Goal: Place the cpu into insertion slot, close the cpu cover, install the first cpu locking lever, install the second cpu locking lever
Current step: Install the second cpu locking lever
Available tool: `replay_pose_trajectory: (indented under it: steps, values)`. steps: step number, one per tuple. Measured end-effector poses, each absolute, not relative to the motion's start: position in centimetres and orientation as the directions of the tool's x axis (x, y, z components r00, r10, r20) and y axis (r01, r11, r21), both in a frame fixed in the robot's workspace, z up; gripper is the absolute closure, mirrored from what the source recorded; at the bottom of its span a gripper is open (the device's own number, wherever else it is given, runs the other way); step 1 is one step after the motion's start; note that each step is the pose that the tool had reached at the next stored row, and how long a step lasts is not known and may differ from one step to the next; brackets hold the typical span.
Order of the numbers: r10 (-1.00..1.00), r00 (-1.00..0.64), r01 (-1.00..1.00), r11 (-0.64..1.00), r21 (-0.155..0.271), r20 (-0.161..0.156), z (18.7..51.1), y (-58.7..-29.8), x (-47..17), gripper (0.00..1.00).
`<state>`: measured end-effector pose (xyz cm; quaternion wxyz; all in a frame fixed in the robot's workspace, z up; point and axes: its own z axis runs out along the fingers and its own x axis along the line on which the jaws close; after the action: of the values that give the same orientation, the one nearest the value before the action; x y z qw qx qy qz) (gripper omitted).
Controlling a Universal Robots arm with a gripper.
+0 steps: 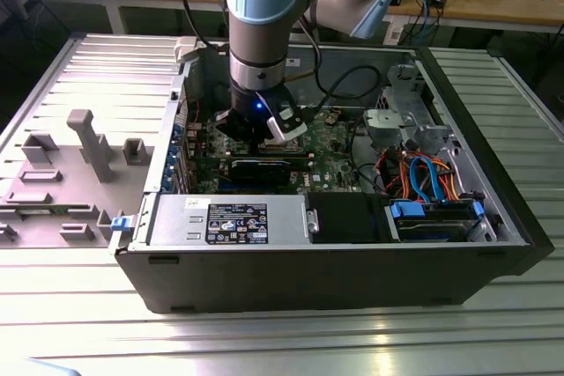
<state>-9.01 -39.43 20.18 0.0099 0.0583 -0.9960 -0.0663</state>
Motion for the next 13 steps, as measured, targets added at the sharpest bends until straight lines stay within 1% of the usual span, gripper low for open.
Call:
replay_pose_trajectory:
  steps: [2, 6, 13]
  values:
    - [-0.118, -0.993, -0.115, 0.985, 0.13, 0.013, 20.73, -39.44, -9.0, 0.89]
    - [-0.118, -0.993, -0.115, 0.984, 0.135, 0.012, 20.69, -39.44, -9.05, 0.89]
    - [-0.12, -0.993, -0.117, 0.979, 0.168, 0.008, 20.31, -39.43, -9.13, 0.89]
